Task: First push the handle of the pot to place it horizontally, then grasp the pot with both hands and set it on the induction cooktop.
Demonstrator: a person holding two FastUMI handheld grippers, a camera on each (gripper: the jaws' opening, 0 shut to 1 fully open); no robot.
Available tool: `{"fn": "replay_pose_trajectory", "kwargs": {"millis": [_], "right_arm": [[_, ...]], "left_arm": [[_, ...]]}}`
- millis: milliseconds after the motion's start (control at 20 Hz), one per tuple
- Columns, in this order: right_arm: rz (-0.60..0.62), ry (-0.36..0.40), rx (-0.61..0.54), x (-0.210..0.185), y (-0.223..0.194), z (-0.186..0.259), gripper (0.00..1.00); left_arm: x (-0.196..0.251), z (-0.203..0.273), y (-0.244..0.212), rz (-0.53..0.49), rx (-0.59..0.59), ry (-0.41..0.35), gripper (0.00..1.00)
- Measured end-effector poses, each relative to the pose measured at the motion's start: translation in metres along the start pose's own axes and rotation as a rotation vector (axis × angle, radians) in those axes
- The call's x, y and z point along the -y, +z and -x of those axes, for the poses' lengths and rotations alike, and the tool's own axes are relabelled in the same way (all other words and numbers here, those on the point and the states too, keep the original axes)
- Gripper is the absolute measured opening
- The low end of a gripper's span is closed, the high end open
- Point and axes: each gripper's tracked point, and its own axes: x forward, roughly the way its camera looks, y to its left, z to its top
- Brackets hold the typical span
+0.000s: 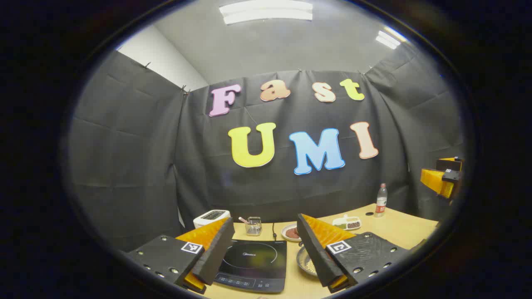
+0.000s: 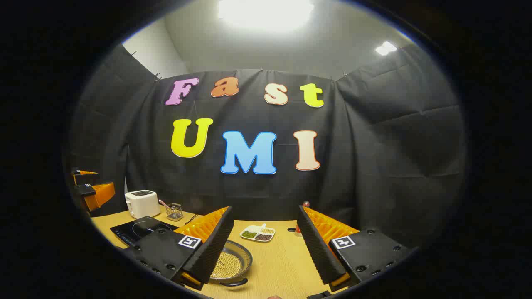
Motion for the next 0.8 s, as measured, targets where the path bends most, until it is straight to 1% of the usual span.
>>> {"fn": "replay_pose_trajectory", "kwargs": {"millis": [350, 600, 650, 700, 800], "right_arm": [[0.015, 0.02, -0.004, -0.0081, 0.0005, -0.0009, 0.98], [0.014, 0.019, -0.012, -0.0091, -0.0025, -0.0005, 0.98], [0.014, 0.019, -0.012, -0.0093, -0.0019, -0.0008, 0.96], [0.014, 0.02, -0.011, -0.0097, -0.0021, -0.0015, 0.98], [0.013, 0.023, -0.01, -0.0107, -0.0011, 0.0, 0.98]], "left_arm": [[-0.0036, 0.0023, 0.0023, 0.0, 0.008, 0.002, 0.9], [-0.0048, 0.0029, 0.004, 0.002, 0.014, 0.006, 0.9], [-0.0058, 0.0037, 0.0032, 0.003, 0.013, 0.008, 0.9], [-0.0063, 0.0033, 0.003, 0.004, 0.012, 0.01, 0.9], [-0.0087, 0.0033, 0.0042, 0.001, 0.012, 0.018, 0.9]]}}
